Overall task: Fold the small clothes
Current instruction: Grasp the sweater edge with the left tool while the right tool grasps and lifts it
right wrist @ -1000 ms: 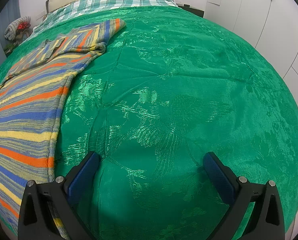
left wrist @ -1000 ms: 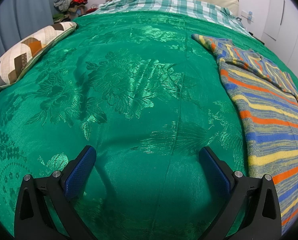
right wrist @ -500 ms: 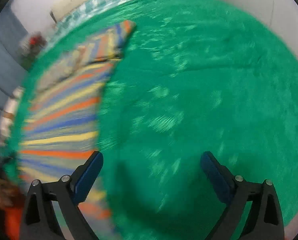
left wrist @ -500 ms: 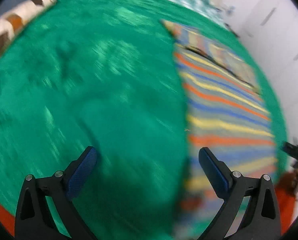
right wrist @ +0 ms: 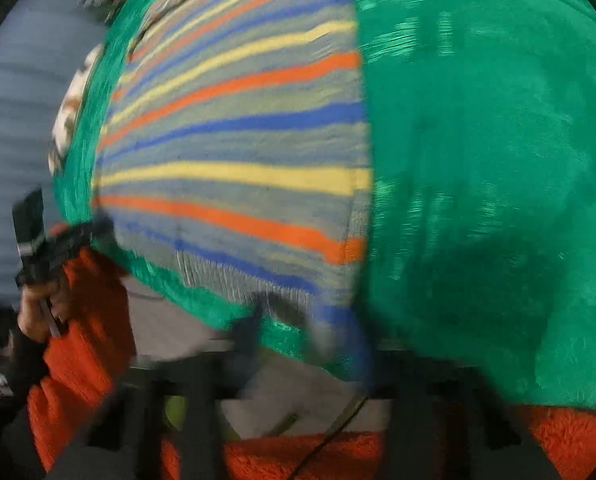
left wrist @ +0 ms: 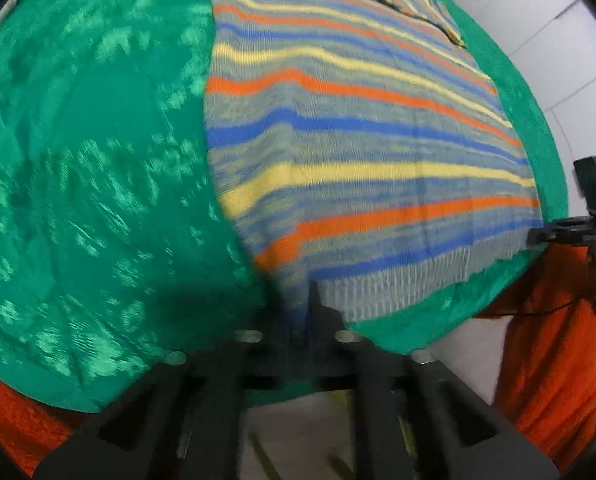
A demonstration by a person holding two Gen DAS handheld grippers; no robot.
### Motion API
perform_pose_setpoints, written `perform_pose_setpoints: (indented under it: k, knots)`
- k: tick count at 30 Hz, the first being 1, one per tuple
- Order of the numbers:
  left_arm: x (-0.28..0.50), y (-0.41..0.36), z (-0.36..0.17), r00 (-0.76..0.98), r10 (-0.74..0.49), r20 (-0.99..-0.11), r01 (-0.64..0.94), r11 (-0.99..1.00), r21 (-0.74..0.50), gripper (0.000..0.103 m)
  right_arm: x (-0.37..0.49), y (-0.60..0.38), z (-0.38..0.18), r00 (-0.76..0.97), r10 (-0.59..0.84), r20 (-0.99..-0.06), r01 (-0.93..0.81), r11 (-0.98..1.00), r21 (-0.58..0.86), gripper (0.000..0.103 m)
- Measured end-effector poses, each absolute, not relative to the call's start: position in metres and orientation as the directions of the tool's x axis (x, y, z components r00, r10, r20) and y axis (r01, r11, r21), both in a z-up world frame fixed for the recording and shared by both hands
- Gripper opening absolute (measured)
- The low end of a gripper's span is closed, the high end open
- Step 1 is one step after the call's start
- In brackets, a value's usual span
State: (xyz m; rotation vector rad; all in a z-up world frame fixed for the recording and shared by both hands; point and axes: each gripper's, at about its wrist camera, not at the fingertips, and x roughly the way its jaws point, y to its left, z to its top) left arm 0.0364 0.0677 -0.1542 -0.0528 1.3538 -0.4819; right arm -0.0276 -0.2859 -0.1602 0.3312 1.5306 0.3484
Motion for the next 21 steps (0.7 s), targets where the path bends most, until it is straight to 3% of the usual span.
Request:
perform_pose_setpoints:
  k: [4, 9, 12, 16, 21]
  knots:
    - [0.037, 0.092, -0.145, 0.135, -0.461, -0.877, 0.222, 0.877, -0.426, 0.003, -0.035, -0.288, -0.142, 0.029, 0.486, -0.873, -0.024, 0.874, 0.486, 0.006]
    - [0.075, 0.123, -0.114, 0.184, -0.663, -0.725, 0.099, 0.747, -0.658, 0.003, -0.021, -0.332, -0.099, 0.254, 0.663, -0.704, 0.078, 0.711, 0.698, 0.006]
    - [0.127, 0.124, -0.098, 0.246, -0.698, -0.672, 0.074, 0.705, -0.705, 0.003, 0.014, -0.358, -0.09, 0.382, 0.693, -0.612, 0.122, 0.618, 0.776, 0.006]
    - [0.216, 0.117, -0.086, 0.318, -0.682, -0.659, 0.044, 0.705, -0.708, 0.003, 0.087, -0.384, -0.088, 0.516, 0.649, -0.558, 0.156, 0.57, 0.807, 0.006]
    - [0.317, 0.1, -0.089, 0.344, -0.663, -0.665, -0.019, 0.703, -0.711, 0.003, 0.187, -0.399, -0.098, 0.565, 0.598, -0.569, 0.235, 0.545, 0.805, 0.006]
